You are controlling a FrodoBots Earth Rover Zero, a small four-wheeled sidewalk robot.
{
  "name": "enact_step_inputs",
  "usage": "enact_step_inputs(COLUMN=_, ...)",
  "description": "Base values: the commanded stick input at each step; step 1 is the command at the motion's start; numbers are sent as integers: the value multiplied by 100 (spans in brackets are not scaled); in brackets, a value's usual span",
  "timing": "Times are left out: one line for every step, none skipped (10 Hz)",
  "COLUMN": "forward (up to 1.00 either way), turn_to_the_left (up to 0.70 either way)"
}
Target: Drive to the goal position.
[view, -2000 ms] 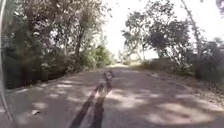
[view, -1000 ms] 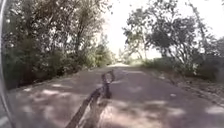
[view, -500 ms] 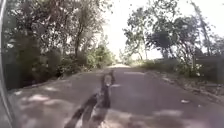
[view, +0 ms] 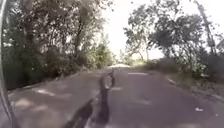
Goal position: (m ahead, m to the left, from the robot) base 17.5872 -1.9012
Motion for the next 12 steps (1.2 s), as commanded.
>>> enact_step_inputs(forward=70, turn_to_the_left=0)
enact_step_inputs(forward=70, turn_to_the_left=0)
enact_step_inputs(forward=70, turn_to_the_left=-8)
enact_step_inputs(forward=70, turn_to_the_left=-7)
enact_step_inputs(forward=70, turn_to_the_left=-7)
enact_step_inputs(forward=70, turn_to_the_left=-6)
enact_step_inputs(forward=70, turn_to_the_left=-2)
enact_step_inputs(forward=70, turn_to_the_left=0)
enact_step_inputs(forward=70, turn_to_the_left=0)
enact_step_inputs(forward=70, turn_to_the_left=0)
enact_step_inputs(forward=70, turn_to_the_left=0)
enact_step_inputs(forward=70, turn_to_the_left=0)
